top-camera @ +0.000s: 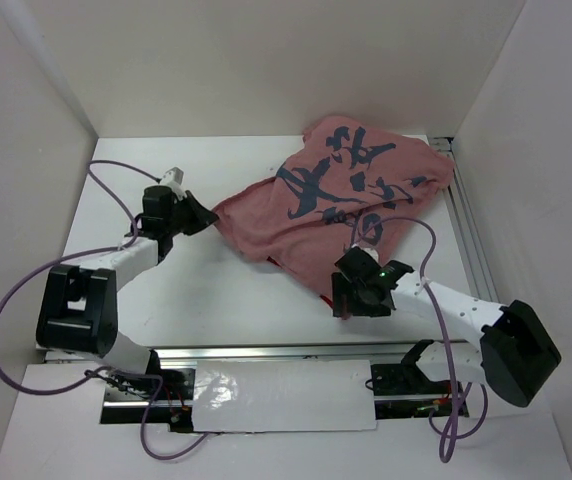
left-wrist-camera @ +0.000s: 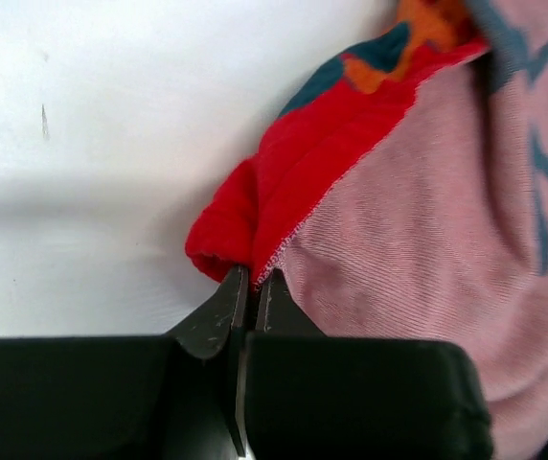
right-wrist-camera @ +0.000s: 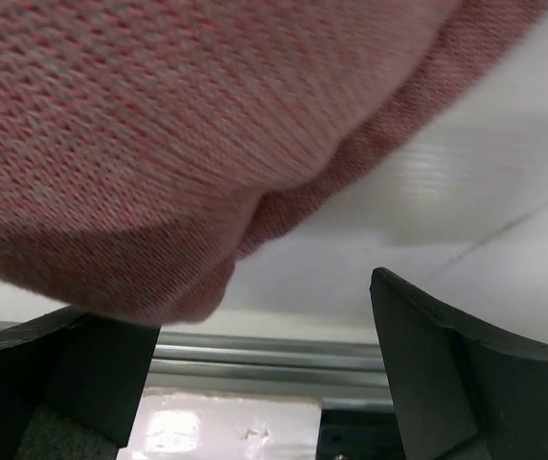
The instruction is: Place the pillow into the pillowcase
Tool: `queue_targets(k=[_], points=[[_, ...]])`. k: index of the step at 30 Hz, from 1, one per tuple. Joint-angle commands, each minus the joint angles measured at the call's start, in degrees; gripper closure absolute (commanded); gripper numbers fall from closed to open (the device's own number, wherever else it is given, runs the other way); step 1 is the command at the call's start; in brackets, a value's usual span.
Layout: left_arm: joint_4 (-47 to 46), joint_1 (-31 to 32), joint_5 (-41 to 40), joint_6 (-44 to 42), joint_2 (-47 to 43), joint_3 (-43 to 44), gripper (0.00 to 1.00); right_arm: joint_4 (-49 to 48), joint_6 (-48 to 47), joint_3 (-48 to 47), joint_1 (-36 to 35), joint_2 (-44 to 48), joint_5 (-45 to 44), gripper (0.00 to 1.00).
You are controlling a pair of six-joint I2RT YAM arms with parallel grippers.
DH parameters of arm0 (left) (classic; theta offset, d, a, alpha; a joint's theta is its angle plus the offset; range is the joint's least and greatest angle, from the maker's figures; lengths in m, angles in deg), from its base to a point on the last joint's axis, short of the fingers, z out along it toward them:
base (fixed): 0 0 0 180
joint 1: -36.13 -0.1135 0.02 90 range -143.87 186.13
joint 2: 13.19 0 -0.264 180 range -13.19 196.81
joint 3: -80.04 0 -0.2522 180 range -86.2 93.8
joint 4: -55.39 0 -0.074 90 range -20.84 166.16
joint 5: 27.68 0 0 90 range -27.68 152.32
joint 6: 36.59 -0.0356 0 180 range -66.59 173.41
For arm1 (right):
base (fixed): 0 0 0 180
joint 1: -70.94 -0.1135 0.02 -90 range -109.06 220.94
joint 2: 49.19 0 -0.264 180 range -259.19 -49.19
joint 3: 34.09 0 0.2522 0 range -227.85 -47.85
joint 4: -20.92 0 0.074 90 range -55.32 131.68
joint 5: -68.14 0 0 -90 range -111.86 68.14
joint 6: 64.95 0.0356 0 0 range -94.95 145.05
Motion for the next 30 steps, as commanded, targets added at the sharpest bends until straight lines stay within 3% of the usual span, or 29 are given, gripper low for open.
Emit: queue_targets(k=[1, 5, 8, 10, 12, 13, 17, 21, 25, 27, 30], points=[[-0.8, -0.3, -0.9, 0.0, -5.2, 0.8, 1.00, -10.4, -4.4, 1.2, 0.2, -0.7, 2.2, 0.08], [0.5, -0.3, 0.5, 0.0, -8.8, 0.8, 1.00, -16.8, -8.2, 1.8, 0.7, -1.9, 2.2, 0.09], [1.7, -0.3, -0.1, 0.0, -11.5, 0.2, 1.00, -19.7, -8.2, 3.0, 0.7, -3.0, 2.9, 0.16], [3.1, -0.3, -0.8, 0.0, -12.8, -0.3, 1.00, -20.3, -8.2, 3.6, 0.7, -3.0, 2.9, 0.41], [3.2, -0.3, -0.2, 0.0, -14.7, -0.3, 1.00, -18.7, -8.2, 2.7, 0.7, -1.8, 1.6, 0.95], [3.8, -0.3, 0.4, -0.6, -15.3, 0.8, 1.00, -15.0, -8.2, 1.3, 0.7, -0.6, -0.5, 1.00], [6.7, -0.3, 1.1, 0.8, -17.8, 7.4, 1.00, -6.9, -10.6, -13.6, -0.7, 10.2, -7.2, 1.00], [10.7, -0.3, 0.5, 2.2, -19.4, 18.1, 1.00, -13.2, -15.9, -25.0, -0.7, 19.0, -8.9, 1.00], [20.0, -0.3, -5.4, 3.5, -16.7, 34.4, 1.00, -17.7, -23.1, -41.2, -0.7, 15.8, -10.2, 1.00], [25.0, -0.3, -7.7, 2.4, -11.9, 48.2, 1.00, -17.7, -28.2, -55.0, -0.7, 10.5, -12.3, 1.00], [36.0, -0.9, -13.7, 0.5, -6.1, 66.9, 1.00, -15.0, -34.7, -67.8, -0.7, 3.3, -18.9, 1.00]])
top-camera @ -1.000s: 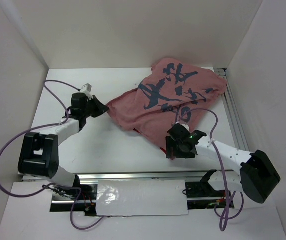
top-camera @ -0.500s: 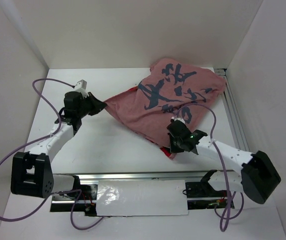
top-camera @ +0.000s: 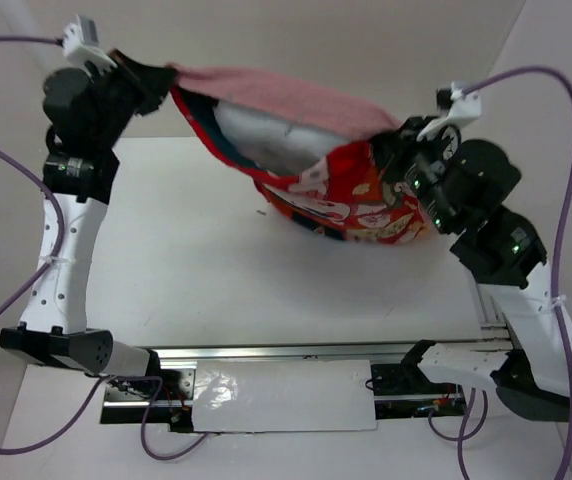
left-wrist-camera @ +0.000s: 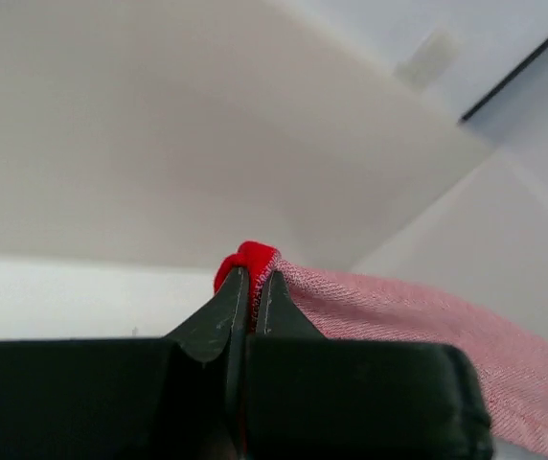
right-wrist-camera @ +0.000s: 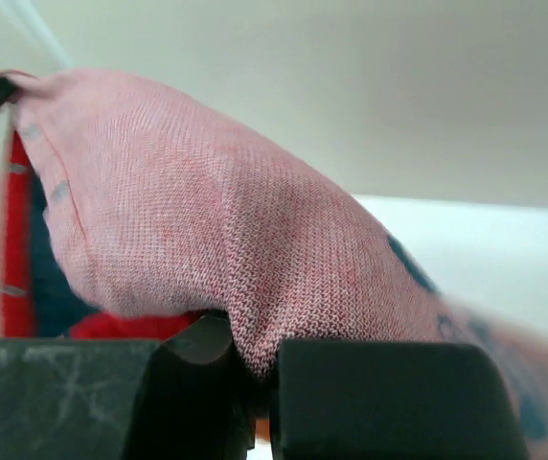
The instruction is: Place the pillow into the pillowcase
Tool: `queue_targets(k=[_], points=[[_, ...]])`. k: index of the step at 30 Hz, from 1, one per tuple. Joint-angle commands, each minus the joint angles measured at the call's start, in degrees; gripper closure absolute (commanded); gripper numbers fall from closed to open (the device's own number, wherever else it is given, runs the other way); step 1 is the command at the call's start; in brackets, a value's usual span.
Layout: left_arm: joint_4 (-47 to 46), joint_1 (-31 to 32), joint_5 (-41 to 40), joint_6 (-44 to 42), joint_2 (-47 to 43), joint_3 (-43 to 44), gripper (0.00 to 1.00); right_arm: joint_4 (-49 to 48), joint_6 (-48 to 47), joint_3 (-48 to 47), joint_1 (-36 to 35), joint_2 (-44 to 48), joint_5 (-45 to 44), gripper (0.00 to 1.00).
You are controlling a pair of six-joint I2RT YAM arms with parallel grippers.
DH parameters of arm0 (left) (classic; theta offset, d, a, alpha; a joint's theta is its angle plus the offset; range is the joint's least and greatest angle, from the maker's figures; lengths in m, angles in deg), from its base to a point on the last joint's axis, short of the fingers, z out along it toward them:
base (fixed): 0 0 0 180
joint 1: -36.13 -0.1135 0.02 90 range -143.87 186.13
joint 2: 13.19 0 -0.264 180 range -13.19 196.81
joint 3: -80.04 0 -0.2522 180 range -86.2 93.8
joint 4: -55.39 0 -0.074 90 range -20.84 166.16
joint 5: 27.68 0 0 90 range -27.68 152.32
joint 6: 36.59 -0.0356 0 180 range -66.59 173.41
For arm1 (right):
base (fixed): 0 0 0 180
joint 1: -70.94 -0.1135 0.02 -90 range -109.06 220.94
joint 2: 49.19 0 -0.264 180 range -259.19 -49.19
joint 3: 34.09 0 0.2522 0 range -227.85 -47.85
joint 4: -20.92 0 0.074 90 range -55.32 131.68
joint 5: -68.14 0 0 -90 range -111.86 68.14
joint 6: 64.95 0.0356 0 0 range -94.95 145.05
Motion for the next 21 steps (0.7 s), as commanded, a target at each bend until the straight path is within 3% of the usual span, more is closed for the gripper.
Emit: queue_targets(k=[1, 3, 5, 7, 10, 12, 17, 21], points=[[10.2, -1.6, -7.8, -1.9, 6.5, 16.0, 1.00, -2.8, -11.2, -19.3, -0.4, -6.1, -7.7, 1.00], [14.0, -3.6, -7.1, -1.9, 8.8, 22.1, 1.00, 6.1, -12.6, -26.9, -0.4, -12.3, -6.2, 1.00], [13.4, -4.4, -5.1, -1.9, 8.8, 20.4, 1.00, 8.3, -12.6, -27.8, -0.4, -13.3, -5.0, 1.00], [10.5, -4.9, -3.9, -1.9, 7.6, 13.7, 1.00, 3.2, -13.3, -20.6, -0.4, -10.8, -1.5, 0.92], [11.6, -6.5, -5.8, -1.4, 7.5, 14.9, 1.00, 0.2, -13.3, -18.5, -0.4, -10.2, 0.3, 1.00], [13.8, -8.4, -7.2, -2.2, 6.8, 17.7, 1.00, 0.2, -14.0, -24.7, -0.4, -11.4, 2.6, 1.00], [18.1, -9.5, -12.6, -5.3, 4.0, 31.0, 1.00, 1.6, -16.2, -36.7, -0.4, -14.6, 19.6, 1.00], [18.9, -9.5, -19.7, -7.7, -2.2, 31.7, 1.00, -8.8, -14.8, -32.0, -0.4, -9.2, 22.4, 1.00]])
